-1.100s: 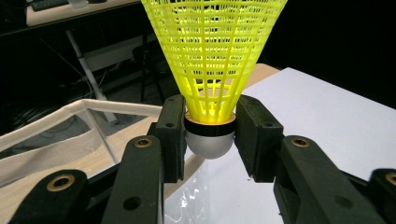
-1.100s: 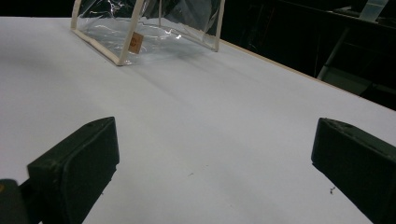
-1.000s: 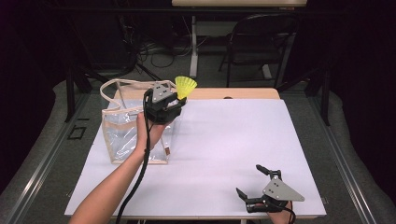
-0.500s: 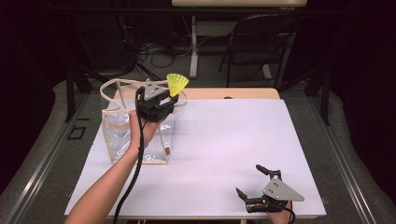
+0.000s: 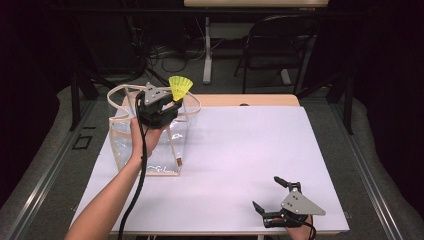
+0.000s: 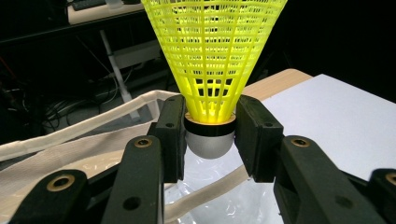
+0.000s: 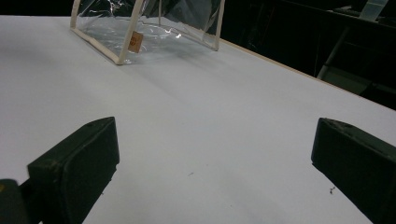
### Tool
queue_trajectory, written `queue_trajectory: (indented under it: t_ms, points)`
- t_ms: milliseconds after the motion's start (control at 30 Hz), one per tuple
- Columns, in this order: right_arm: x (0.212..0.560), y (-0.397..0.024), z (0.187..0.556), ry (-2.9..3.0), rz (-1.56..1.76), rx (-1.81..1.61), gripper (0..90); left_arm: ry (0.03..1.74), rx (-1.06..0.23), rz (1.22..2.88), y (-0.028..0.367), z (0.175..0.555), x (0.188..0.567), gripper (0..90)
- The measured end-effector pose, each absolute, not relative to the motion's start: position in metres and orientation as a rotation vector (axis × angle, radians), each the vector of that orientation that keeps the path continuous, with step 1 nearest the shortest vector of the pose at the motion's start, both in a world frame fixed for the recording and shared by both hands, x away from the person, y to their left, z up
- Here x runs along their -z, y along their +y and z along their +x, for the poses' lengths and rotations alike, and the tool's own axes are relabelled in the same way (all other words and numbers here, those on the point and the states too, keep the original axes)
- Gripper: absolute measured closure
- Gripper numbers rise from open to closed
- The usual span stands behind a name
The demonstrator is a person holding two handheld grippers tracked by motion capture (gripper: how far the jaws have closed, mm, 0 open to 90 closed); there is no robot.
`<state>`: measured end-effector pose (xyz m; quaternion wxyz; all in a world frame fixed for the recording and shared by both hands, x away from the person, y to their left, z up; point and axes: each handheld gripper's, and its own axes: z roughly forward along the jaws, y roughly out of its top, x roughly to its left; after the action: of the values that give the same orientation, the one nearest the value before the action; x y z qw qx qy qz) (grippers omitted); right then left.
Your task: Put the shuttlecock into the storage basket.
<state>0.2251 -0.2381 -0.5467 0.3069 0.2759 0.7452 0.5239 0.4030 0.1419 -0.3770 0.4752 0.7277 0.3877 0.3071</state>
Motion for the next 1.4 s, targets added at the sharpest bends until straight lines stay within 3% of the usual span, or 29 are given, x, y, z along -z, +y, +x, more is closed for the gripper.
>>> queue_trajectory:
  t_ms: [1400]
  points:
    - [0.548,-0.238,0.226,1.978,0.74,-1.381,0.6,1.036,-0.818,1.755,0.189,0.404,0.374,64.4]
